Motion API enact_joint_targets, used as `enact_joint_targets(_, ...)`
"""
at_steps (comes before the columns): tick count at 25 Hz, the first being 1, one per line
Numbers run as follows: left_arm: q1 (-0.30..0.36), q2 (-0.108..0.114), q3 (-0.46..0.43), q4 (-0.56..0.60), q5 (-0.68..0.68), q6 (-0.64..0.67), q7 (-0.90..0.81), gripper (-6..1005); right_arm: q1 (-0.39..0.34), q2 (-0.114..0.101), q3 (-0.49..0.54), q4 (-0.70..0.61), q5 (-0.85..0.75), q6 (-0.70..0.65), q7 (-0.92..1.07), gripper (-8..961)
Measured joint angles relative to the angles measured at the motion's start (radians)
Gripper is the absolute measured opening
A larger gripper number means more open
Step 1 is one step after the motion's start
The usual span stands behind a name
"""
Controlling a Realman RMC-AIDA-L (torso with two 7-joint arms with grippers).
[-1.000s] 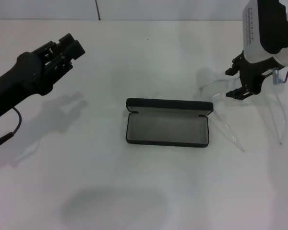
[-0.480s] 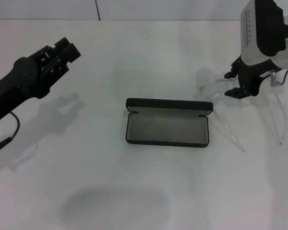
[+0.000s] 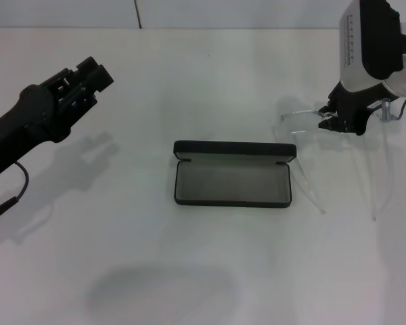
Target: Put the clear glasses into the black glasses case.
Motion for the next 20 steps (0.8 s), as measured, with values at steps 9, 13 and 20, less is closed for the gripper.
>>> enact_joint_targets(9,0.000,0.002,0.000,-0.001,-0.001,0.000,0.000,296,-0.024,-0.001,0.002,-0.031,0.006,-0.029,0.001,167)
enact_joint_targets(13,0.000,0.001,0.000,-0.002,-0.002,0.000,0.000,294,-0.068,-0.003,0.004,-0.109,0.007,-0.083,0.001,152)
enact_joint_targets(20,0.000,0.000,0.000,-0.002,-0.004,0.000,0.000,289,-0.148,-0.005,0.011,-0.265,0.007,-0.214,0.002,94)
